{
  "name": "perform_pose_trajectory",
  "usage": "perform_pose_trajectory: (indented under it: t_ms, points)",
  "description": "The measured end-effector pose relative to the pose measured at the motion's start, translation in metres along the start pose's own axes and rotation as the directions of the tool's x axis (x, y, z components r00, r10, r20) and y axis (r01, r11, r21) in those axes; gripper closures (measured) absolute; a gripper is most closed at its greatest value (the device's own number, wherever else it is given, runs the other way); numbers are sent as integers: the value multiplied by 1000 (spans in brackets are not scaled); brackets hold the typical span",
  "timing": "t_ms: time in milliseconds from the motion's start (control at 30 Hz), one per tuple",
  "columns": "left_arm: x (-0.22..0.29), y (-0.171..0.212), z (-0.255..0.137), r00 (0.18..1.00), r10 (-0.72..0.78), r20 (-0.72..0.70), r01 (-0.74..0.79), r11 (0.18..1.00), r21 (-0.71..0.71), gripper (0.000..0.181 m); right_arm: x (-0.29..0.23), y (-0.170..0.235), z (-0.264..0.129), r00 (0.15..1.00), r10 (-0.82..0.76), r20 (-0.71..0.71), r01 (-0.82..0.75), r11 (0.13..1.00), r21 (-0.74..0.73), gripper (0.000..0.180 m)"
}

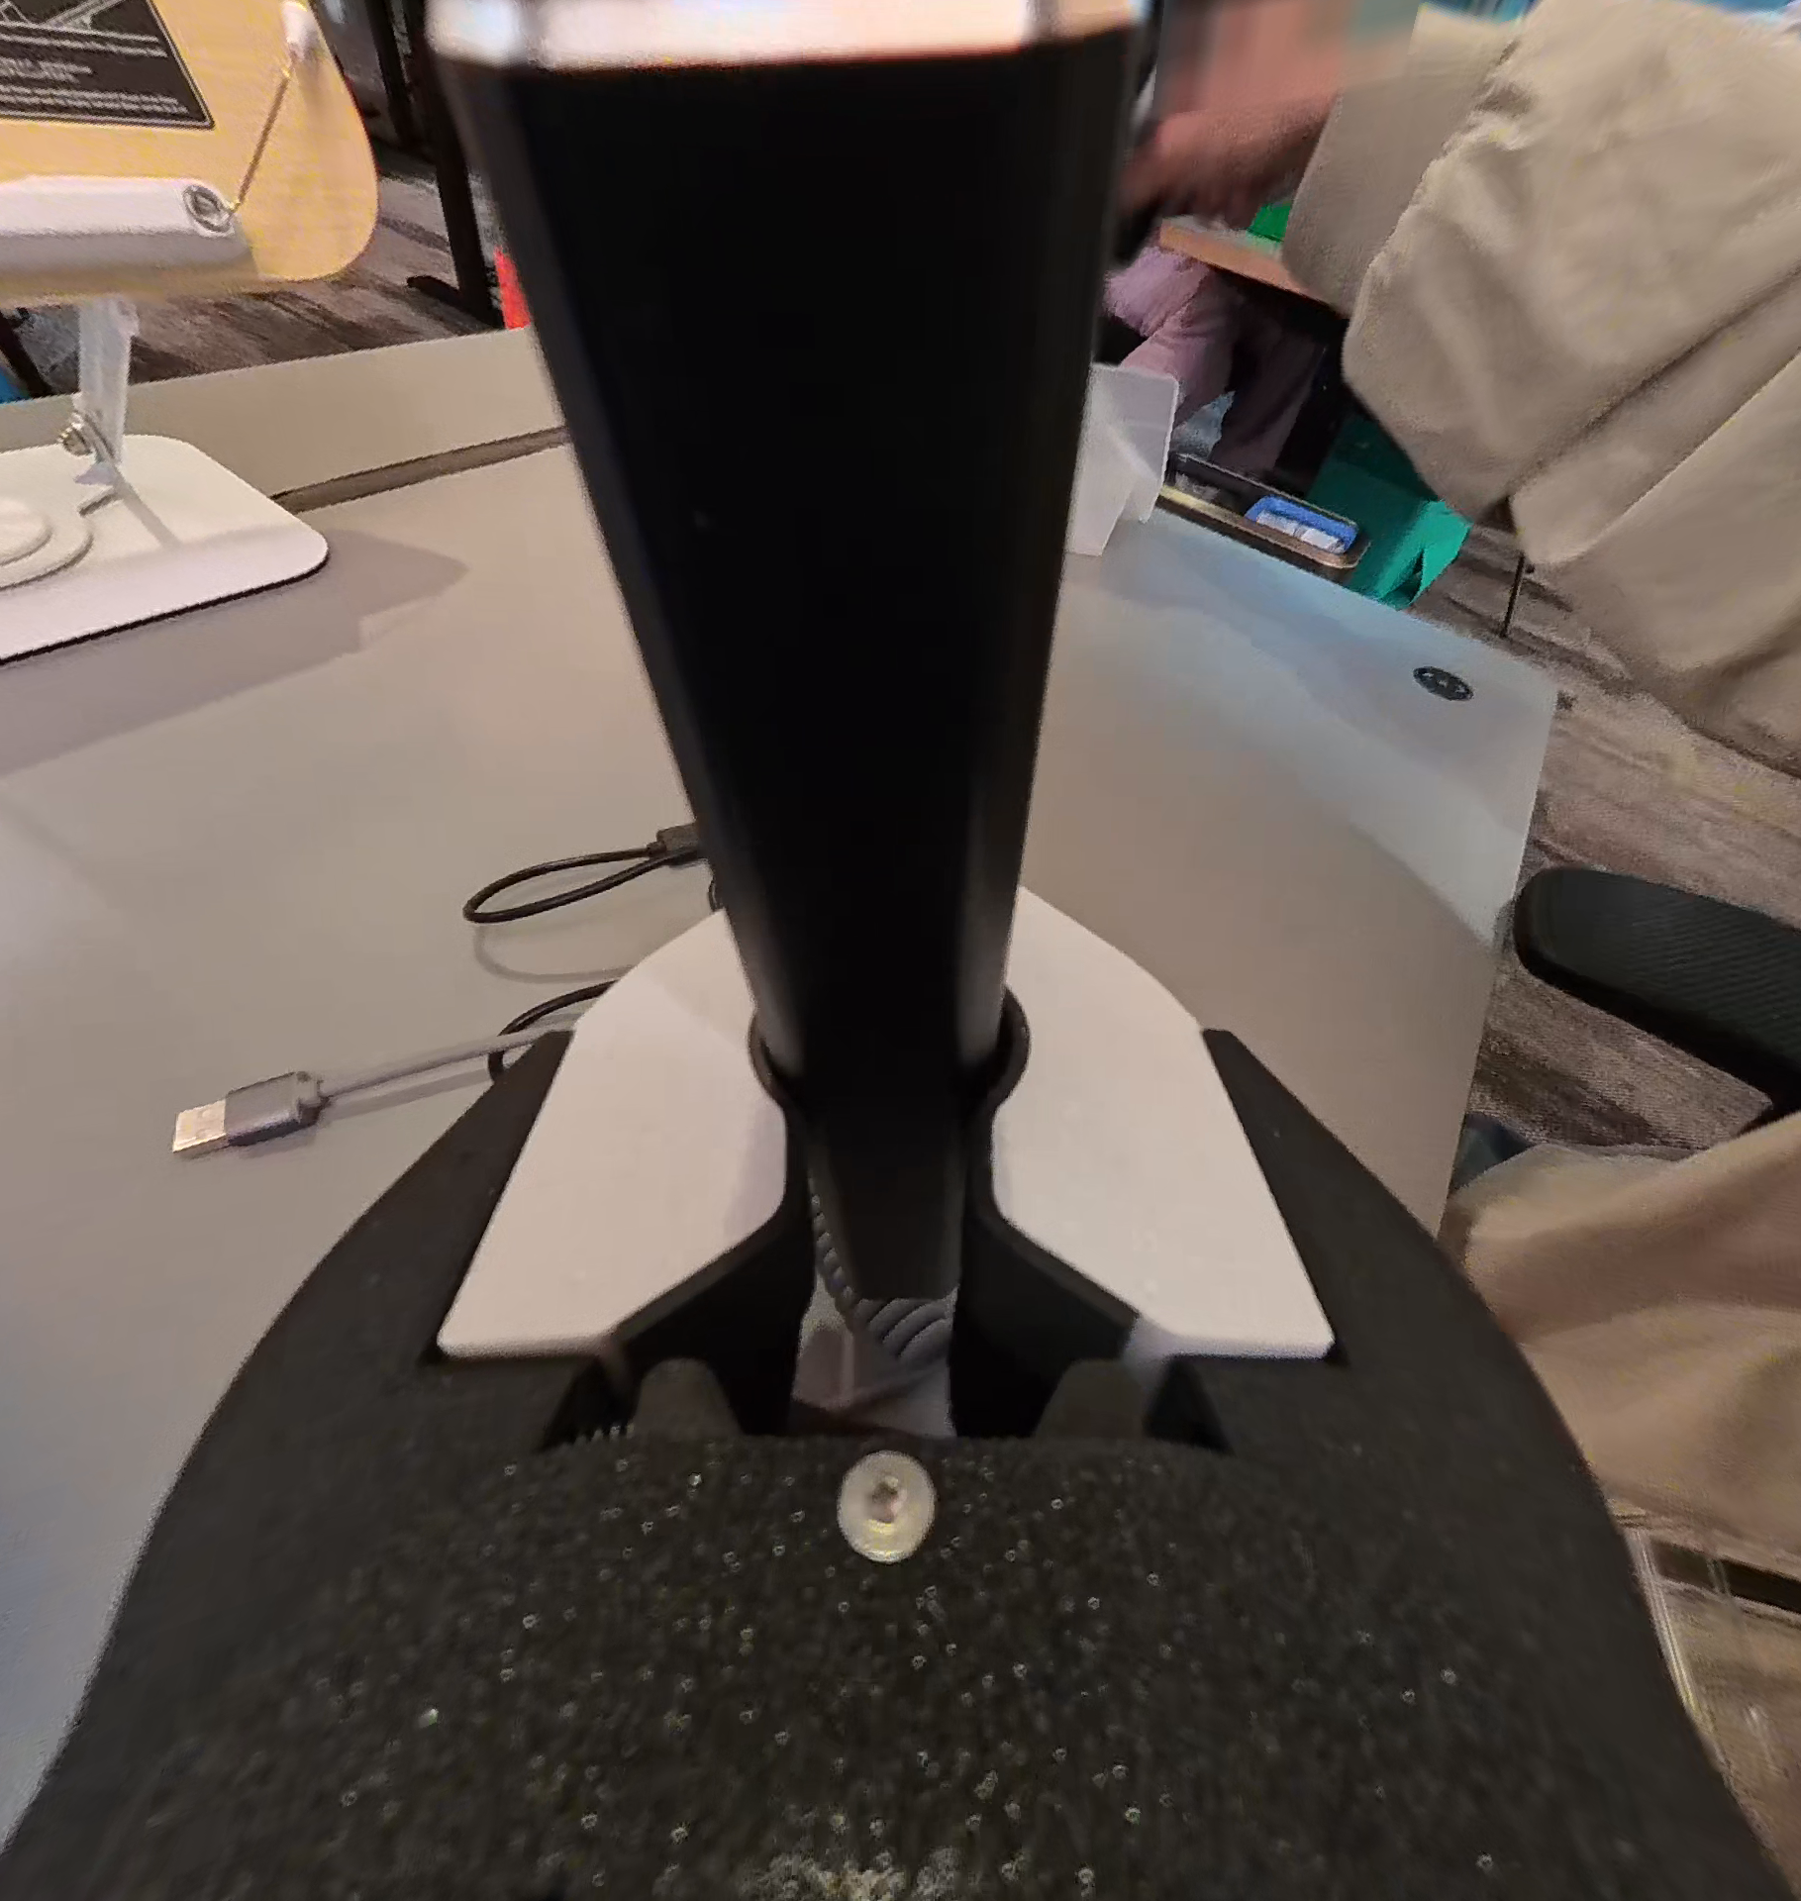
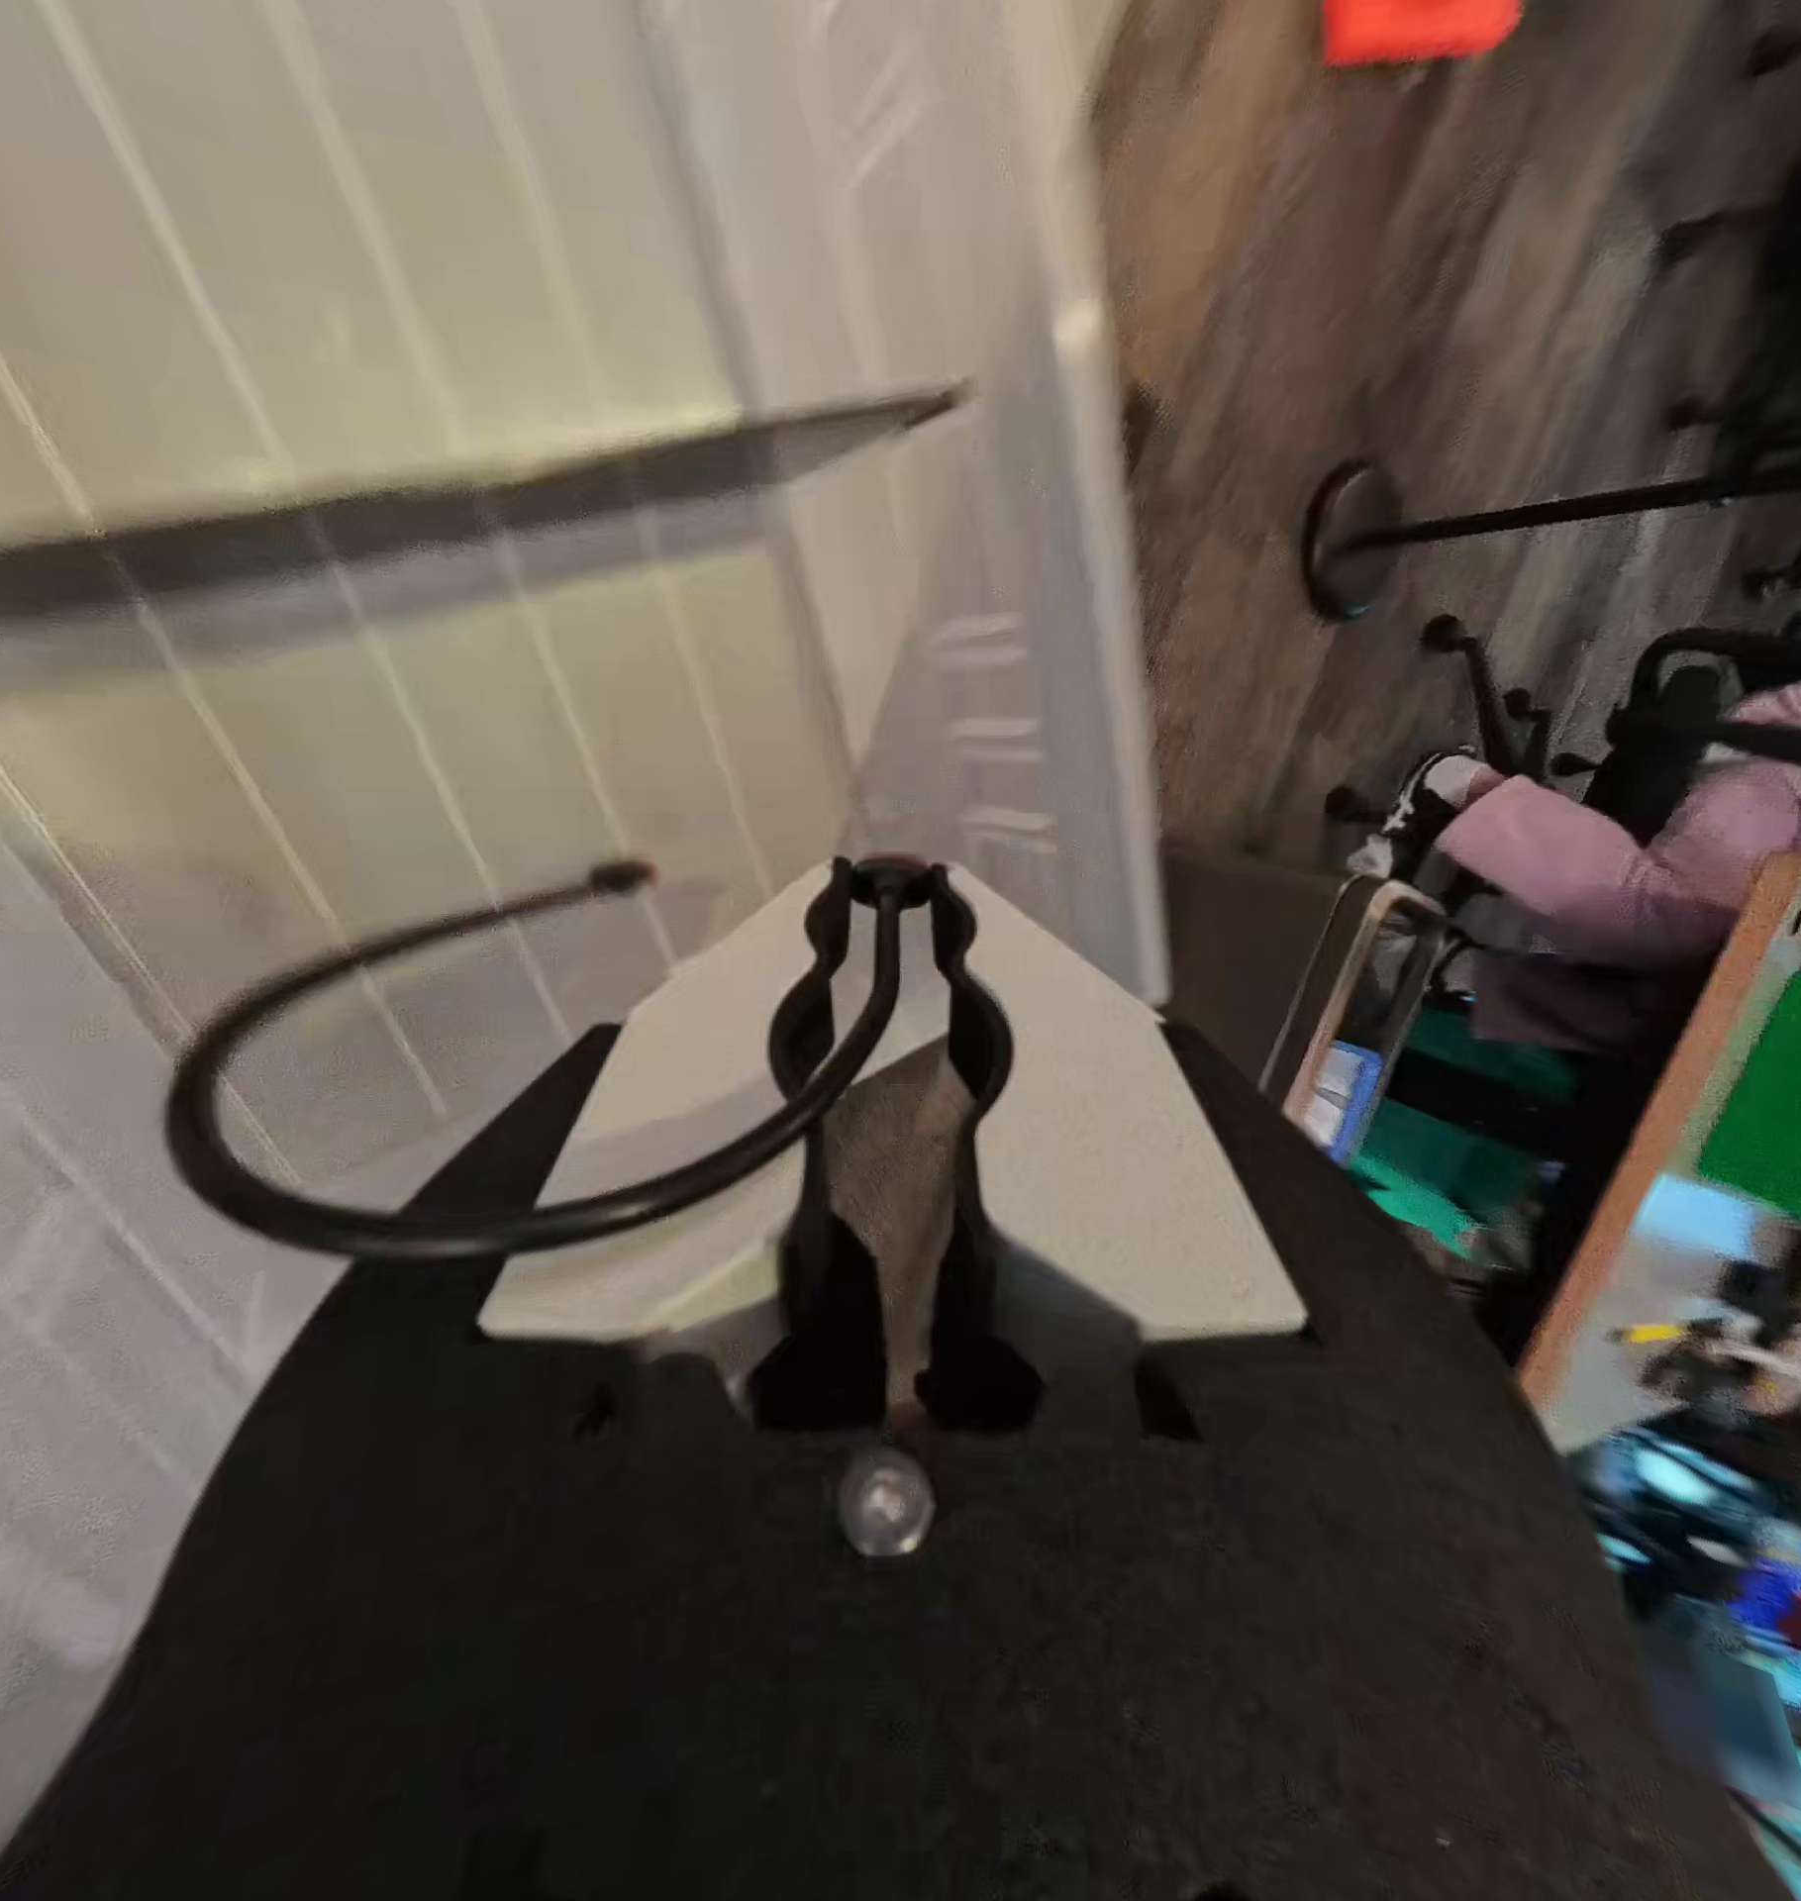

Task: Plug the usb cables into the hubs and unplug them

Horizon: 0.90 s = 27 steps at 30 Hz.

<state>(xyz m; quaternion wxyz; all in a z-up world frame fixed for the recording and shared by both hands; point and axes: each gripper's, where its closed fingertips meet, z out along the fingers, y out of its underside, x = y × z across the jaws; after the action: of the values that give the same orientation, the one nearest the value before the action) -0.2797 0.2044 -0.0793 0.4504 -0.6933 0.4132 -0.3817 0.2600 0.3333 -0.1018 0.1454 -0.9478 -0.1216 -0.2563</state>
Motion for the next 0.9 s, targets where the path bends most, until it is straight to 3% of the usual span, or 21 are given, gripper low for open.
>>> perform_pose_trajectory:
  t_ms: [67, 133, 300, 367, 467, 600, 733, 767, 900]
  points:
    - [-3, 1, -2, 1000, 2, 13, -2, 1000, -2, 151, -36, 11, 20, 993, -96, 75, 100, 993, -60, 165]
    - [-5, 2, -3, 1000, 1, 19, -1, 1000, -5, 151, -84, 11, 19, 964, -101, 247, 111, 993, -29, 165]
    - [-7, 4, -5, 1000, -2, 19, 3, 1000, -14, 151, -170, 14, -26, 867, -132, 480, 129, 991, 38, 165]
    - [-6, 4, -5, 1000, -1, 14, 1, 1000, -17, 151, -191, 22, -37, 875, -128, 467, 138, 990, 14, 165]
    - [-5, 6, -4, 1000, -1, 5, 1, 1000, -22, 151, -237, 32, -64, 822, -109, 558, 121, 993, 15, 165]
    - [-3, 7, -5, 1000, -6, -4, 6, 1000, -23, 151, -225, 66, -68, 835, -155, 527, 247, 963, -108, 165]
    - [-1, 6, -4, 1000, -18, -18, 17, 1000, -23, 151, -212, 78, -49, 837, -87, 539, 249, 939, -236, 164]
    - [-2, 6, -4, 1000, -22, -14, 21, 999, -23, 151, -209, 82, -44, 845, -94, 526, 268, 926, -265, 155]
    - [-7, 9, -5, 998, -54, -21, 53, 998, -26, 151, -202, 69, -50, 870, -103, 482, 225, 953, -203, 143]
